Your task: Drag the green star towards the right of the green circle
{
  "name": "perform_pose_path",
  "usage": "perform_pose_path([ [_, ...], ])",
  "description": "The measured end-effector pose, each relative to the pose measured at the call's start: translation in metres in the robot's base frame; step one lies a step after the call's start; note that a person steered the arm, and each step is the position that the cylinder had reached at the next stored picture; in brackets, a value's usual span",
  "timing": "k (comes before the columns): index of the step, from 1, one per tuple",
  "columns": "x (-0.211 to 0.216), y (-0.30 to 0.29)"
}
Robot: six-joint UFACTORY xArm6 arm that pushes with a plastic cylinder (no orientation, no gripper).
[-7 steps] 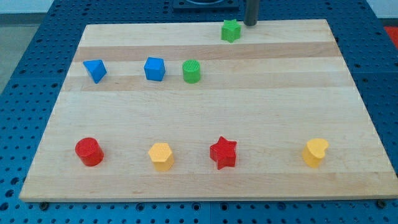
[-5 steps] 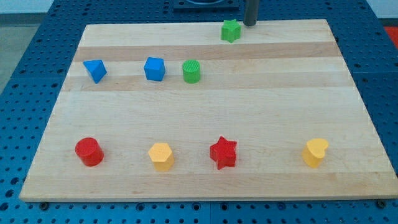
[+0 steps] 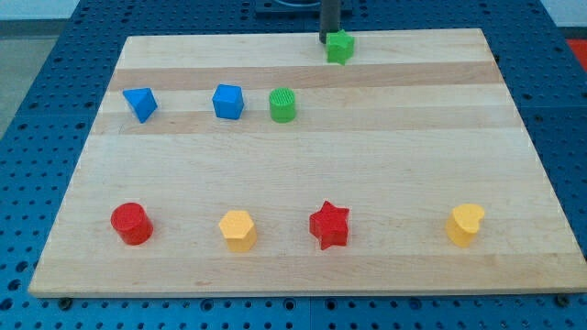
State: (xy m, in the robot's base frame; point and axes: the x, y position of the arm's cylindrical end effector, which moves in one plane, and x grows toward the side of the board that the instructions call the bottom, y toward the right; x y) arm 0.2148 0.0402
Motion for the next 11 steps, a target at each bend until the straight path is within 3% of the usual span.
perform_pose_path([
  [4,0.062,0.051],
  [5,0.072,0.029],
  [7,0.077,-0.033],
  [8,0.080,-0.035],
  [11,0.071,0.025],
])
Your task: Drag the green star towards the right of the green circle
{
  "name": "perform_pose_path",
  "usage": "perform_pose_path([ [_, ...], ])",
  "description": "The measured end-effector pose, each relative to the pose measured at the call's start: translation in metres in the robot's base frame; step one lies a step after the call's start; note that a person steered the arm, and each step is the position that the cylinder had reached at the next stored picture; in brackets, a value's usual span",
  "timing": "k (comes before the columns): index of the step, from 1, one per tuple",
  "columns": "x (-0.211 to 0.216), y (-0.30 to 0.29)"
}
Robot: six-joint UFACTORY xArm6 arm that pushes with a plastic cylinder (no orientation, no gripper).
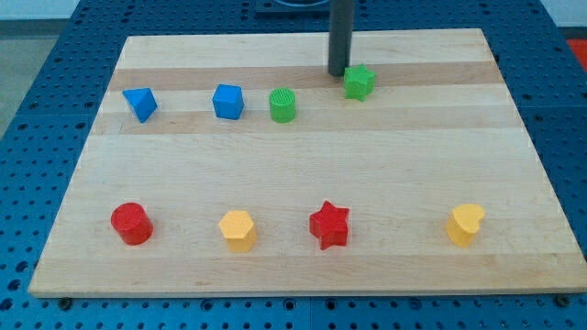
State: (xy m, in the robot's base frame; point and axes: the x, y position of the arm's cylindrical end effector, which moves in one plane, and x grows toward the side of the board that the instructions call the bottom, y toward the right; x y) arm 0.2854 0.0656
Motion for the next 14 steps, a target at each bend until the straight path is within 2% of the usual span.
perform_pose_path([
  [1,0.000,0.032],
  [3,0.036,0.045],
  [5,0.033,0.041],
  [6,0.011,0.041],
  [7,-0.011,0.034],
  [8,-0.013,0.024],
  [9,-0.005,0.019],
  [12,0.022,-0.057],
  [14,0.027,0.015],
])
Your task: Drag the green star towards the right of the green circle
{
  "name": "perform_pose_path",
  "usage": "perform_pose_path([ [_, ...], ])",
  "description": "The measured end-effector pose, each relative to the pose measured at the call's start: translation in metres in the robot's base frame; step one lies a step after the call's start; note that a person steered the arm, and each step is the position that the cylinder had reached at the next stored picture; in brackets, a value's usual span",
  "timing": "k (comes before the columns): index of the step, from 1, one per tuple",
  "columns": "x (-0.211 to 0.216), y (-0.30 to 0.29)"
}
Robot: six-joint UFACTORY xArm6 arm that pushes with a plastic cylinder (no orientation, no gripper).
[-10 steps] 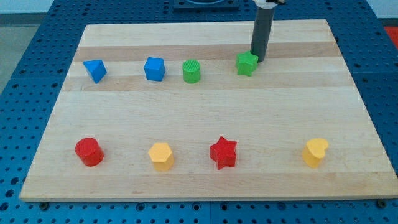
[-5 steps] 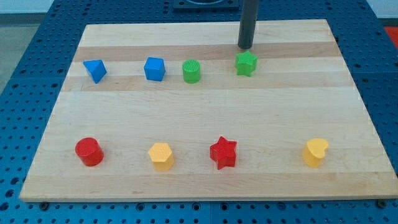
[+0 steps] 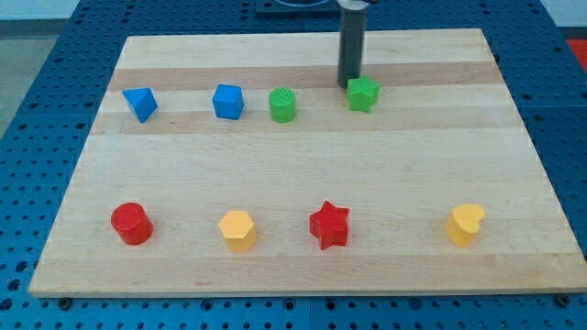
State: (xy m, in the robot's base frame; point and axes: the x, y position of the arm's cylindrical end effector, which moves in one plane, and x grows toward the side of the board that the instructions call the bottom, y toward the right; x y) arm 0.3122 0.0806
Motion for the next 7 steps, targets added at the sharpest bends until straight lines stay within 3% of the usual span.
perform_pose_path([
  [2,0.009,0.036],
  [4,0.025,0.030],
  [7,-0.017,-0.053],
])
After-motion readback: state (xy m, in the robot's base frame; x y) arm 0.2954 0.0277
